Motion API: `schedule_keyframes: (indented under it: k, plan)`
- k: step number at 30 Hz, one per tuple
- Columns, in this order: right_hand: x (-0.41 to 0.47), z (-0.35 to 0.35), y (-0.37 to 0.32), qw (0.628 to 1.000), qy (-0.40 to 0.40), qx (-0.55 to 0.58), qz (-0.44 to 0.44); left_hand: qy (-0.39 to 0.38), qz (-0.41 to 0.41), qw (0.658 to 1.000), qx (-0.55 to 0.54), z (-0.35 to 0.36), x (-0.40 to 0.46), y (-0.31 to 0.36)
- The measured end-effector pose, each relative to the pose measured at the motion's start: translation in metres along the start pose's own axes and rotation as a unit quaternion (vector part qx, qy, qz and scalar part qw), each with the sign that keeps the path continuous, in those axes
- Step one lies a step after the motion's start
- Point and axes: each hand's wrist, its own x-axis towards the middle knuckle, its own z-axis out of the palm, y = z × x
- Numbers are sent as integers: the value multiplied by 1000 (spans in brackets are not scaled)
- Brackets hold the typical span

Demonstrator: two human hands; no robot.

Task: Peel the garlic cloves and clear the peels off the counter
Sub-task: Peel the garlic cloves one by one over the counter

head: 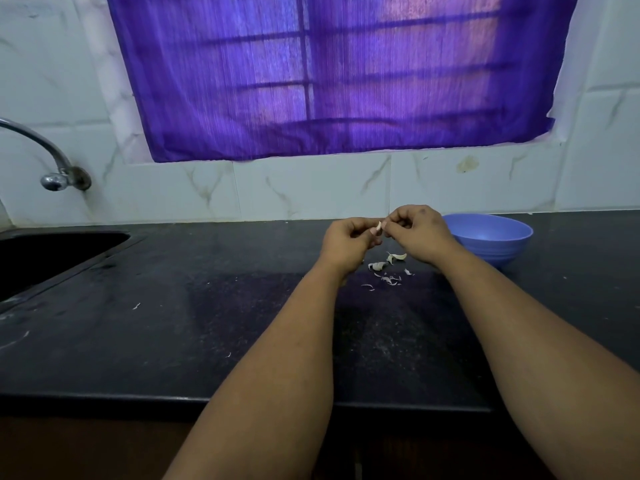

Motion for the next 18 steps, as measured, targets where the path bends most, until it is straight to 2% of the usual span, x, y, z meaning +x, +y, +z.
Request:
schedule_keyframes:
  k: [9,15,18]
  plan:
    - [2,3,-1,999,-20,-7,25,-8,-7,999,-41,1,-2,1]
    - [4,0,-3,990,-6,121,69,2,-32,998,-57,1,-2,4]
    - [0,-6,-4,992,21,111,61,9,-30,998,-60,1,-5,6]
